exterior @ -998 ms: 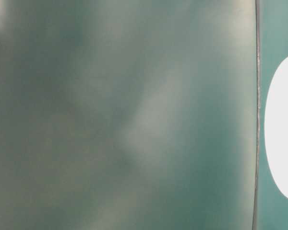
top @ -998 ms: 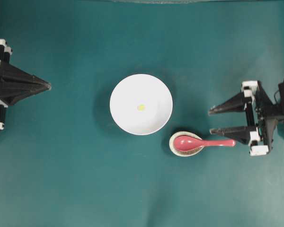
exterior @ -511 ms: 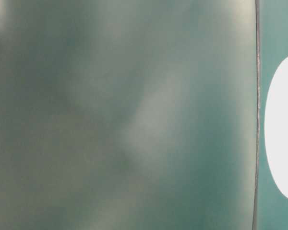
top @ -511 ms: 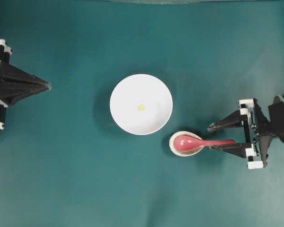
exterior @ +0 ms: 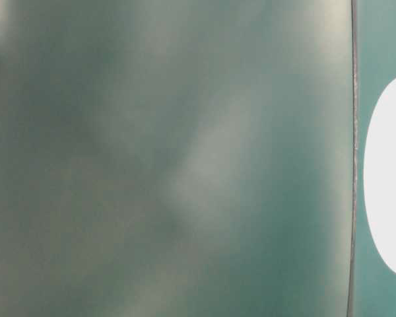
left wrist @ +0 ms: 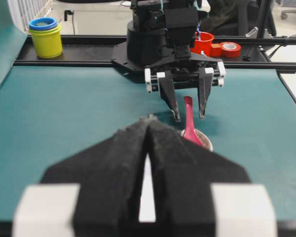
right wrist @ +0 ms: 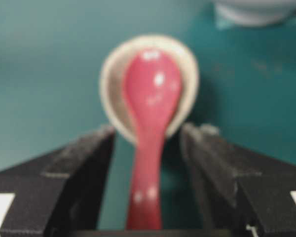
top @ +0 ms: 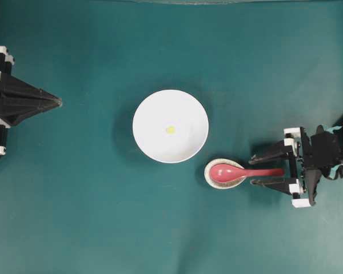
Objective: Scoop the yellow hexagonal prism block from the bowl with a spoon using the right arm.
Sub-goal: 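Close the right gripper on the pink spoon handle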
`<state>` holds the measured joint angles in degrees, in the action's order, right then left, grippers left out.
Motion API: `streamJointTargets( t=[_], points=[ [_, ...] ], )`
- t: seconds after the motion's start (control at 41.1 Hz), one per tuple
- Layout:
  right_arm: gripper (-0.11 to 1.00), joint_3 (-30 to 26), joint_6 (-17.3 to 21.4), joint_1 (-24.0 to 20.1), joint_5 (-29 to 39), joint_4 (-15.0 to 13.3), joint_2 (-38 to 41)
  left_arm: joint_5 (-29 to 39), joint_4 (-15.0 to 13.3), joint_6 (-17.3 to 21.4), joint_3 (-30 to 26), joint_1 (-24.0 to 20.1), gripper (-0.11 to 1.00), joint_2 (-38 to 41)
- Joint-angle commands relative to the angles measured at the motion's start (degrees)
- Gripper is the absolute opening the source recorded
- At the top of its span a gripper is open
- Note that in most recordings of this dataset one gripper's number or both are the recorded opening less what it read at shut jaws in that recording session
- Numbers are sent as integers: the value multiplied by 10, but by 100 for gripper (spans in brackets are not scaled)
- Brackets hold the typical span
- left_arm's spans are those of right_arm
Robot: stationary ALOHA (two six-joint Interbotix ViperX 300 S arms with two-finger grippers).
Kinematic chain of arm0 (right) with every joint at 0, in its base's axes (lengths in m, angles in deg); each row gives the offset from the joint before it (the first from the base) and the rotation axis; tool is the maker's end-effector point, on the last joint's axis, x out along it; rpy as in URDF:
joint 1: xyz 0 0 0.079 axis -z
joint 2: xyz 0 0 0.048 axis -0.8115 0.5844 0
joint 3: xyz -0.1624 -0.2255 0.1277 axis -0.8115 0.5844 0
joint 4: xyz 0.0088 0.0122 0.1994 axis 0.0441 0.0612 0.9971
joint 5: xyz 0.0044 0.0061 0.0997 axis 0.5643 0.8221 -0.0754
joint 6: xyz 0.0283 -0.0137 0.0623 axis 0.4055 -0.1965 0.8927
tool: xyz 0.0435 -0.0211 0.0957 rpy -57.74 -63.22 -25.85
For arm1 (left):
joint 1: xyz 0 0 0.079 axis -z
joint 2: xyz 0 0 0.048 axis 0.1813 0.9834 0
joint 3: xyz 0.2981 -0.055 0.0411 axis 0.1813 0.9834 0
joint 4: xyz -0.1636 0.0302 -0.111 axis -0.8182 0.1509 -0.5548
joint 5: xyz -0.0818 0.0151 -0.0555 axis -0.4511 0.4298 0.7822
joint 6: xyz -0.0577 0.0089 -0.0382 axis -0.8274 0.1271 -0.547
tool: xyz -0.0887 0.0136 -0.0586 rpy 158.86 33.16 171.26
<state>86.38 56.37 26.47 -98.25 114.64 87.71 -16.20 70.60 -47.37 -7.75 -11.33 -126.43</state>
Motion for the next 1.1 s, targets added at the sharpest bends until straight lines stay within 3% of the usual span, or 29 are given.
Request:
streamJointTargets(
  t=[0.0, 0.268, 0.536, 0.925, 1.071],
  points=[
    [61, -2, 1, -3, -12, 2, 1, -3, 2, 1, -15, -2, 0, 5],
    [61, 4, -3, -3, -9, 3, 1, 2, 2, 1, -15, -2, 0, 6],
    [52, 2, -11, -4, 15, 1, 2, 10, 2, 1, -15, -2, 0, 6],
    [51, -3, -34, -3, 15, 1, 1, 12, 2, 1, -14, -2, 0, 6],
    [45, -4, -40, -3, 15, 0, 1, 13, 2, 1, -14, -2, 0, 6]
  ],
)
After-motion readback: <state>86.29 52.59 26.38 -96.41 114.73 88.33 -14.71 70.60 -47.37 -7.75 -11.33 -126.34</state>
